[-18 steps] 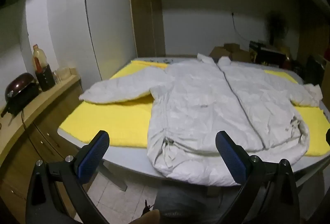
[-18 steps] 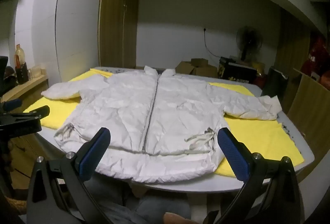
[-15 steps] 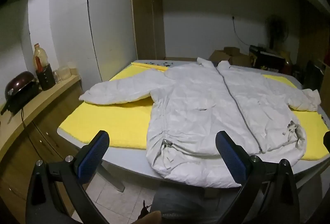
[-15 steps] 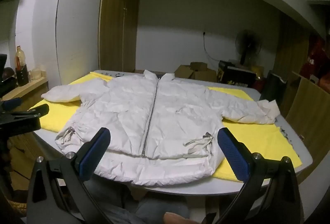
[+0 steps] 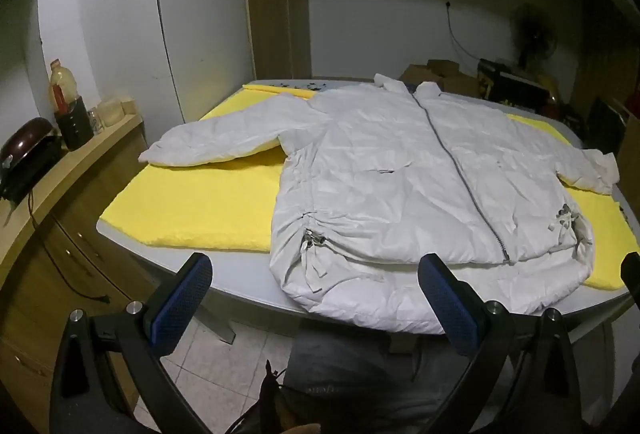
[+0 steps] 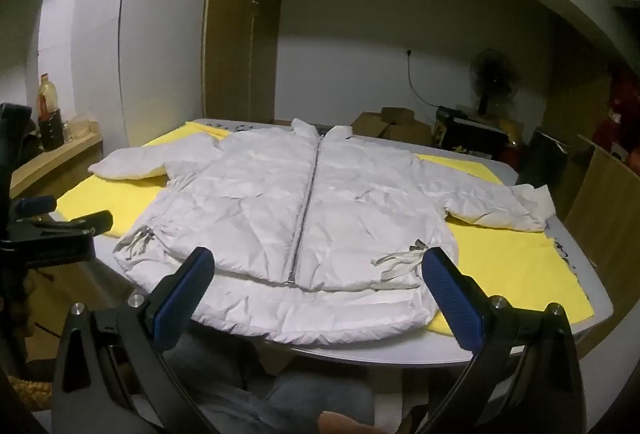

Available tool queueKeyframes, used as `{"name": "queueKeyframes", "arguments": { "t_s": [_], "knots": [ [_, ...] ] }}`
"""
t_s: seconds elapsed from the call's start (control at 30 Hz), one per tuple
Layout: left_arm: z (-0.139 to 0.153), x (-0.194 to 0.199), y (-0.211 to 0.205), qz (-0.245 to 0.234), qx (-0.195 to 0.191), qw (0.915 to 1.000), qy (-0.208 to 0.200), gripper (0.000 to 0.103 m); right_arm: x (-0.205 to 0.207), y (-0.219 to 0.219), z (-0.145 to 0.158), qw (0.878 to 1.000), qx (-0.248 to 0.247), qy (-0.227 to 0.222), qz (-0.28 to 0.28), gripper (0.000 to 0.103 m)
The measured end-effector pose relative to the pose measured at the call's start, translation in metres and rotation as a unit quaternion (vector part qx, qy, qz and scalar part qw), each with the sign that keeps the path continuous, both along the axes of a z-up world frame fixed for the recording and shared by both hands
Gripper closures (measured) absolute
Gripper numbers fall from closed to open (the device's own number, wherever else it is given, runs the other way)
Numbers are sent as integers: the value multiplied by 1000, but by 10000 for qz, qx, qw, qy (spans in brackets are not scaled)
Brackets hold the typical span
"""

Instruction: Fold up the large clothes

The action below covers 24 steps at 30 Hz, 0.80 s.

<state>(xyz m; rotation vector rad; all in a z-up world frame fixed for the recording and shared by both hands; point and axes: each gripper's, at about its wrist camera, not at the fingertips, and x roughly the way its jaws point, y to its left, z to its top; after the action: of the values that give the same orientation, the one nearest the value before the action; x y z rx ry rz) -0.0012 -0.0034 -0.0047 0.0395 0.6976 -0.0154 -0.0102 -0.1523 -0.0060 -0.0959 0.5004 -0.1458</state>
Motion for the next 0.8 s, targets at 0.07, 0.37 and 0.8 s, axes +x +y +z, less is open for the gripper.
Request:
{"name": "queueKeyframes", "arguments": {
  "t_s": [0.07, 0.37, 0.8],
  "knots": [
    [0, -1, -1, 5, 8, 10000, -7, 0, 0, -1, -2, 10000, 7, 17, 21, 0],
    [0, 0, 0, -10, -10, 10000, -2, 0, 0, -3, -7, 10000, 31, 14, 6, 0],
    [-1, 0, 0, -59, 48, 10000, 61, 0, 2, -5, -9, 10000, 48, 27, -11, 0]
  ]
}}
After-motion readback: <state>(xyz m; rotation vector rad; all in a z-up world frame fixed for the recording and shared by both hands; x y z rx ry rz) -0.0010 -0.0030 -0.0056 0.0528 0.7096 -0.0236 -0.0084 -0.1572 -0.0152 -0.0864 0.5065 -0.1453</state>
